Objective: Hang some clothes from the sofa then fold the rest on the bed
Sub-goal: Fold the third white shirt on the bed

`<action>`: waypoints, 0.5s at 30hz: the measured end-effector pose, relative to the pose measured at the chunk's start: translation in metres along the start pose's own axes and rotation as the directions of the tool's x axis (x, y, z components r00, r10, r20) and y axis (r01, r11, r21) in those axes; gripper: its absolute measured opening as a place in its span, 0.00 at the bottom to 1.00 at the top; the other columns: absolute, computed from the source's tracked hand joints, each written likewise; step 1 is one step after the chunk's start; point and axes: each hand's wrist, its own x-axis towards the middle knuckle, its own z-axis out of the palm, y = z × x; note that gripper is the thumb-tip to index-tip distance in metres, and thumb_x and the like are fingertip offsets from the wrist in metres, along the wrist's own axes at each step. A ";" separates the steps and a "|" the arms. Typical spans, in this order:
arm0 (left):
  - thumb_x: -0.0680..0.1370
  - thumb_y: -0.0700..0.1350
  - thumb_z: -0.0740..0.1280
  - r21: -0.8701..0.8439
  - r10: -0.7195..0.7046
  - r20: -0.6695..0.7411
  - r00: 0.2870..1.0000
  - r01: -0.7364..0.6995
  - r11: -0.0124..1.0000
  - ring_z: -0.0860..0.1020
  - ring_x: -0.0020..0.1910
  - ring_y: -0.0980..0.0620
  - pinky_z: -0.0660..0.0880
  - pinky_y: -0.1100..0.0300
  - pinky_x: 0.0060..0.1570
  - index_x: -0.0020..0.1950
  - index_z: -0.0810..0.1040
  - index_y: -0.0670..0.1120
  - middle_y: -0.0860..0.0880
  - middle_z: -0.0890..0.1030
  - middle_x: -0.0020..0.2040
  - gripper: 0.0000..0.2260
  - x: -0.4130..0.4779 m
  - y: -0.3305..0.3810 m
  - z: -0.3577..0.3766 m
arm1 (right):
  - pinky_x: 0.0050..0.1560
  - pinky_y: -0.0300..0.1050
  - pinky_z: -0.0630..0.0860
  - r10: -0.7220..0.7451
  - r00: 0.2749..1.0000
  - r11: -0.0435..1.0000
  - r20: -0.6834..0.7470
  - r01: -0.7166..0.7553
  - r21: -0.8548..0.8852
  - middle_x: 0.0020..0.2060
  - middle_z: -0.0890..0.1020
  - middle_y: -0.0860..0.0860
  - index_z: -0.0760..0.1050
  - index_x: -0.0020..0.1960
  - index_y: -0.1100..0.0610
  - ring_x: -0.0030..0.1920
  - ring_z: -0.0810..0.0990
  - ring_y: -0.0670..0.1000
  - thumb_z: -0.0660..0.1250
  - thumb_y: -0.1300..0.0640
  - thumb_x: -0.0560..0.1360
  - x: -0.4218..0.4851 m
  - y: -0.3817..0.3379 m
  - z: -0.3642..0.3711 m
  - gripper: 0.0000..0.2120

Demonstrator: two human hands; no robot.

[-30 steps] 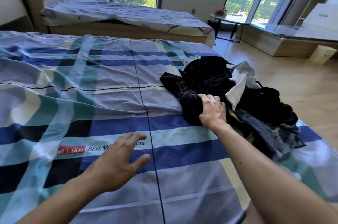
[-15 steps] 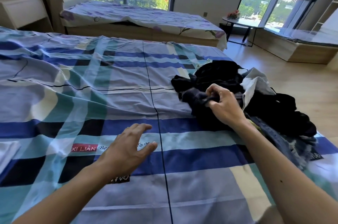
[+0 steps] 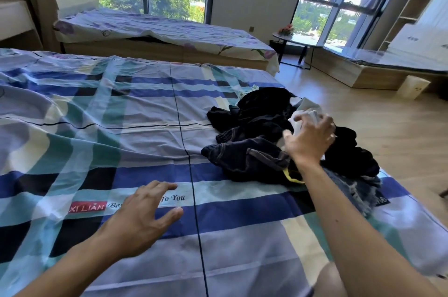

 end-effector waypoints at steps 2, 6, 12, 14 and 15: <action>0.79 0.62 0.62 0.001 -0.001 0.004 1.000 0.001 1.000 0.67 0.69 0.59 0.65 0.57 0.71 0.74 0.65 0.59 0.62 0.69 0.69 0.24 0.000 0.000 -0.001 | 0.73 0.61 0.63 0.162 0.976 0.987 0.145 -0.162 -0.013 0.71 0.66 0.59 0.79 0.58 0.48 0.72 0.65 0.64 0.74 0.47 0.69 0.005 0.024 0.012 0.18; 0.79 0.63 0.62 0.008 -0.003 0.018 1.000 0.003 1.000 0.67 0.70 0.60 0.64 0.59 0.70 0.74 0.64 0.59 0.63 0.68 0.69 0.25 -0.002 0.004 -0.004 | 0.67 0.56 0.72 0.225 0.892 0.963 0.393 -0.265 0.050 0.66 0.76 0.57 0.80 0.63 0.47 0.66 0.74 0.61 0.74 0.42 0.71 0.004 0.044 0.028 0.23; 0.78 0.64 0.62 -0.012 -0.010 0.038 0.999 0.011 1.000 0.68 0.69 0.60 0.65 0.61 0.69 0.74 0.65 0.60 0.63 0.68 0.69 0.25 -0.002 0.008 -0.002 | 0.67 0.51 0.74 -0.031 0.950 0.885 0.310 -0.119 0.451 0.62 0.81 0.51 0.82 0.62 0.55 0.62 0.80 0.52 0.75 0.43 0.69 -0.011 0.003 0.014 0.26; 0.75 0.69 0.61 -0.094 -0.020 0.039 0.999 0.024 0.995 0.70 0.67 0.62 0.67 0.62 0.66 0.72 0.67 0.60 0.63 0.71 0.67 0.28 0.000 0.009 -0.002 | 0.65 0.46 0.76 -0.158 0.934 0.804 0.320 -0.066 0.591 0.60 0.82 0.48 0.83 0.62 0.52 0.60 0.81 0.48 0.74 0.40 0.68 -0.024 -0.030 -0.008 0.26; 0.71 0.74 0.60 -0.170 -0.020 0.037 0.999 0.026 0.985 0.72 0.66 0.63 0.69 0.62 0.66 0.70 0.69 0.60 0.63 0.73 0.66 0.33 0.001 0.009 -0.003 | 0.61 0.42 0.78 -0.242 0.910 0.759 0.336 -0.038 0.650 0.59 0.82 0.47 0.83 0.61 0.51 0.58 0.81 0.47 0.73 0.38 0.68 -0.035 -0.048 -0.022 0.26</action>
